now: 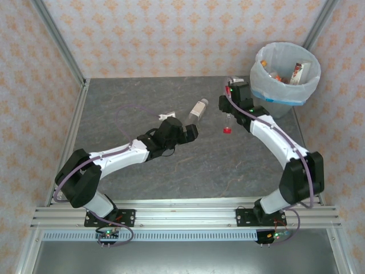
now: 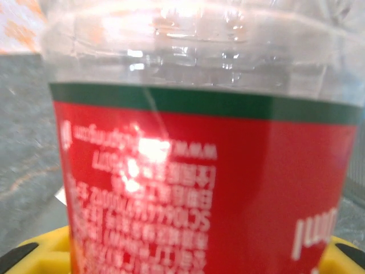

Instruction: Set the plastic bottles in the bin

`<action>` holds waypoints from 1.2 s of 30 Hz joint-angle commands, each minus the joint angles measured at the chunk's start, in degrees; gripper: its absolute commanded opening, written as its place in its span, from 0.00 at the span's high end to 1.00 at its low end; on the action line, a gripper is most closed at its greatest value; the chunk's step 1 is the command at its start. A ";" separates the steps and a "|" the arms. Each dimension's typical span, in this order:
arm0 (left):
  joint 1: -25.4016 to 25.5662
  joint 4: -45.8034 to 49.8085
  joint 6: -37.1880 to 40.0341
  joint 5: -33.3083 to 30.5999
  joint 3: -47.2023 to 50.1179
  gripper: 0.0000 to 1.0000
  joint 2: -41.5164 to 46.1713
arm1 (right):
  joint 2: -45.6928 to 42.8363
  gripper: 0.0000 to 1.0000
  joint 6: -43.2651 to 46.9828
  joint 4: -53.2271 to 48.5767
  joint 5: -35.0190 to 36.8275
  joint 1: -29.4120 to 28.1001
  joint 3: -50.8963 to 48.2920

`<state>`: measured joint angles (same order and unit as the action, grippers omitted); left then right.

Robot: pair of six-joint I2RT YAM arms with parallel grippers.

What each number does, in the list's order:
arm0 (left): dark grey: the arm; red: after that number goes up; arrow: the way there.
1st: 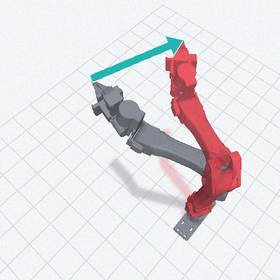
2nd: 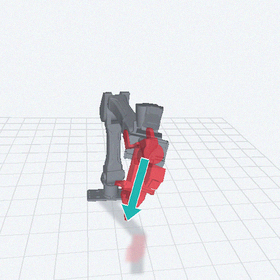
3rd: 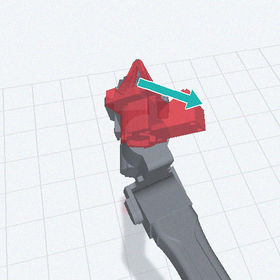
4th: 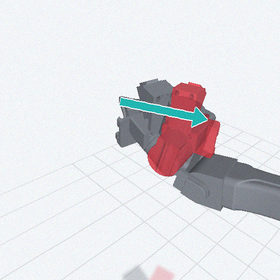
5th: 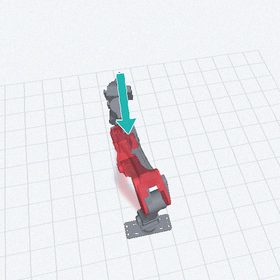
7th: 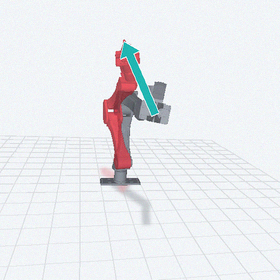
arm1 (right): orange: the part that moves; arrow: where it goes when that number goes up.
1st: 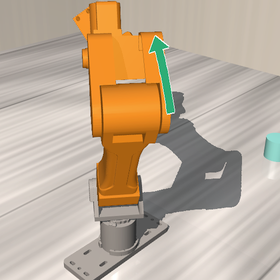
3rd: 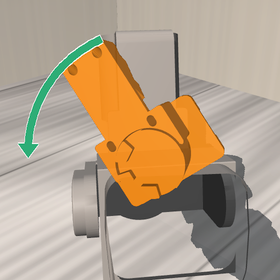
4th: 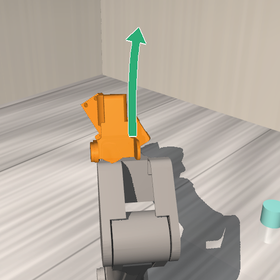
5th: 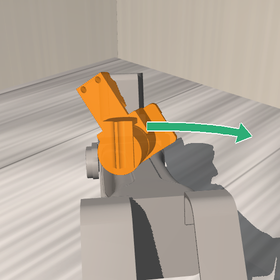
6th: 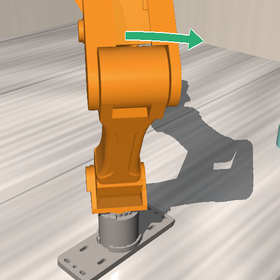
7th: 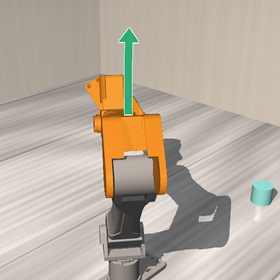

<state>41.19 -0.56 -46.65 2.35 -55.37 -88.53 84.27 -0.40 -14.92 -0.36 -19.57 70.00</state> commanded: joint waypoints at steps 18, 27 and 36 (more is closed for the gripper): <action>6.30 -0.41 15.69 5.49 -6.89 0.00 3.30 | -15.01 0.49 3.08 25.71 8.98 0.66 -8.13; 9.17 1.34 17.96 5.66 -10.53 0.00 0.16 | -14.06 0.49 -1.02 34.64 8.10 6.72 -8.87; 9.52 2.91 18.44 5.11 -11.86 0.00 -1.18 | -12.14 0.52 -3.55 39.70 6.61 14.02 -6.80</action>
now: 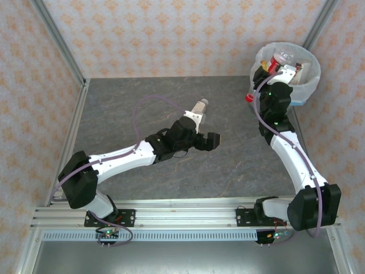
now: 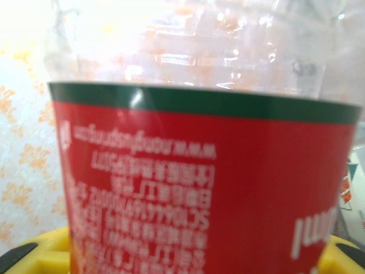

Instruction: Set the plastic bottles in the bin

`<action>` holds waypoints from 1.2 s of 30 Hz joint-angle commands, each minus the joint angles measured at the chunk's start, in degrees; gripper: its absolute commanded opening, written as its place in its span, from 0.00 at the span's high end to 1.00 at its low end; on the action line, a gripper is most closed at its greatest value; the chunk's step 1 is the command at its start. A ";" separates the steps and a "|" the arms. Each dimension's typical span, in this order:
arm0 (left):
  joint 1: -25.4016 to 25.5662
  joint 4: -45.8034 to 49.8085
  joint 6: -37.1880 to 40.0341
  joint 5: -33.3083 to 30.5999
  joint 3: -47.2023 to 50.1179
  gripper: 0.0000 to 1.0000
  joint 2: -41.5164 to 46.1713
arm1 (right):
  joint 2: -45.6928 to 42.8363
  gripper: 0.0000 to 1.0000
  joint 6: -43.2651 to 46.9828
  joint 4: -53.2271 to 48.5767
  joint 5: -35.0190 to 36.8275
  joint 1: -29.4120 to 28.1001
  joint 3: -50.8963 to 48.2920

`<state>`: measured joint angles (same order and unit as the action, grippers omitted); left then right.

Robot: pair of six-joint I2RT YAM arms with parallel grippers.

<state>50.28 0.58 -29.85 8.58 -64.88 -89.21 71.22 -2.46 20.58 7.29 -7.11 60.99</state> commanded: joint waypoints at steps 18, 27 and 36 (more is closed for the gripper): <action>0.39 2.10 1.27 -3.04 -2.17 0.00 -1.07 | 13.26 0.50 5.10 -4.70 -10.79 16.39 19.59; 0.43 1.91 0.85 -2.50 -2.65 0.00 -2.19 | 17.91 0.50 5.89 1.02 -7.87 17.39 22.89; 0.43 1.38 -0.43 -3.47 -0.73 0.00 -1.30 | 21.98 0.47 14.09 2.73 -11.17 17.14 23.46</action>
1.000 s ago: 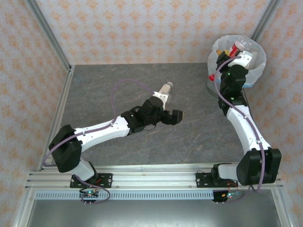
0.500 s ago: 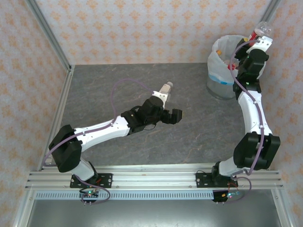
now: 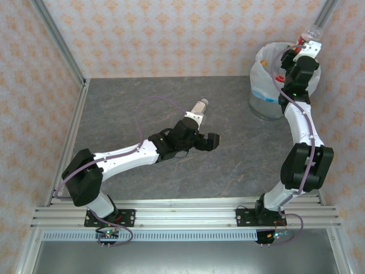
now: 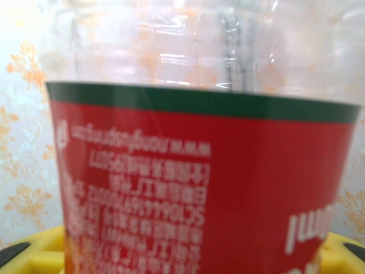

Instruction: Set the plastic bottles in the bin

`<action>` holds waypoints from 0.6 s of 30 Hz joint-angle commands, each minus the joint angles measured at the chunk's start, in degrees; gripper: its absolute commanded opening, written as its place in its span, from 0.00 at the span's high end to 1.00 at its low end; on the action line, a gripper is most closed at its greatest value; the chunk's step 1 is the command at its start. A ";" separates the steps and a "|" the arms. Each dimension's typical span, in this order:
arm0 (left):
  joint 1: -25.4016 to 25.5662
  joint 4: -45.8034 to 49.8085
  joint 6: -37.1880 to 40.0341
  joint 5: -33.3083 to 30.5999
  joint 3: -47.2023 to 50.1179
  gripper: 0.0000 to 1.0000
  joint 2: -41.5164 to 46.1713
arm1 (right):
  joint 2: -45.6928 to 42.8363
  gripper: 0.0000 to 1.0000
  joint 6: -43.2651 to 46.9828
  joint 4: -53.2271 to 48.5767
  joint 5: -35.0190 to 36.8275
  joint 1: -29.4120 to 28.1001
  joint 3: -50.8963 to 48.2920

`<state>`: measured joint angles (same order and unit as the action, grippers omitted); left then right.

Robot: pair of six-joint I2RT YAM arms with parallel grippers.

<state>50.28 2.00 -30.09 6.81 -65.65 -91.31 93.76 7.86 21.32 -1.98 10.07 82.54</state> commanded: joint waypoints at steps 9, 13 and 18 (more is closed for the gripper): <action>0.41 0.08 -0.19 -2.02 0.22 0.00 0.89 | -0.65 0.36 15.10 -4.86 -2.61 -1.64 2.66; 0.43 -0.05 -0.24 -2.30 0.26 0.00 0.81 | -1.69 0.36 14.66 -6.09 -1.48 -1.76 0.34; 0.43 0.28 -0.22 -2.08 -0.40 0.00 0.23 | 1.14 0.33 13.60 -14.08 2.81 -1.68 4.24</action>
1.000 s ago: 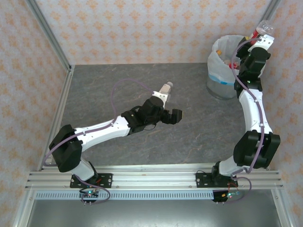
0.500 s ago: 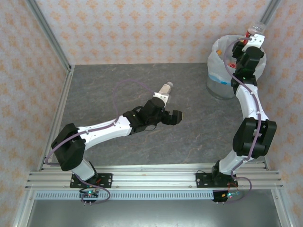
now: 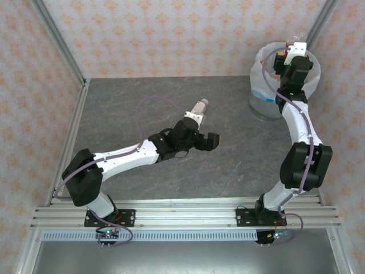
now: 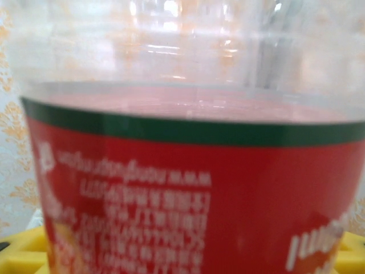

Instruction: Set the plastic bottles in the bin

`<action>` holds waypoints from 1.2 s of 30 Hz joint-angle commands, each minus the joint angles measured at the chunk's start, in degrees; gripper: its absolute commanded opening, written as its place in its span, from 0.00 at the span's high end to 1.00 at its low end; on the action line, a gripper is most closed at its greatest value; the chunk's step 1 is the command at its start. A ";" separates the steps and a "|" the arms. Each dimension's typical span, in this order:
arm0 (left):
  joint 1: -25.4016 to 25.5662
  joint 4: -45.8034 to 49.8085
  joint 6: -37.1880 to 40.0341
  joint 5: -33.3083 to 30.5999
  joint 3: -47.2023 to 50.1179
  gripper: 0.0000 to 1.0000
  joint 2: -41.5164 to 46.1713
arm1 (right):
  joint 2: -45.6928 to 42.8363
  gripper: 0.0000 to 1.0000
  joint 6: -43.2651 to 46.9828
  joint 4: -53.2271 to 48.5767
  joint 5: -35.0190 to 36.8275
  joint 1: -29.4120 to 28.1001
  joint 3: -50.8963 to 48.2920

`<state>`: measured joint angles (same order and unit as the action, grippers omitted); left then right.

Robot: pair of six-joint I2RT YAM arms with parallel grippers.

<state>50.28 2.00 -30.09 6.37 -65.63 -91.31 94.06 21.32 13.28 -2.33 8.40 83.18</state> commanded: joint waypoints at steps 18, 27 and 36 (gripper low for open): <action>0.43 0.80 -1.42 -2.65 -0.93 0.00 -0.93 | 6.03 0.01 -5.98 -32.76 -0.60 -0.76 23.96; 0.08 3.50 -5.26 -11.09 0.25 0.00 -0.26 | -2.15 0.01 -9.83 -31.50 -4.41 -4.32 15.33; -1.87 7.22 -8.76 -18.45 2.50 0.00 2.45 | -10.39 0.01 -25.61 -27.35 -11.72 -7.58 2.23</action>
<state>49.50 5.80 -36.69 -7.01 -63.90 -91.37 86.00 3.22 -16.45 -10.44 1.98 88.23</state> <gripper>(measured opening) 0.998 0.992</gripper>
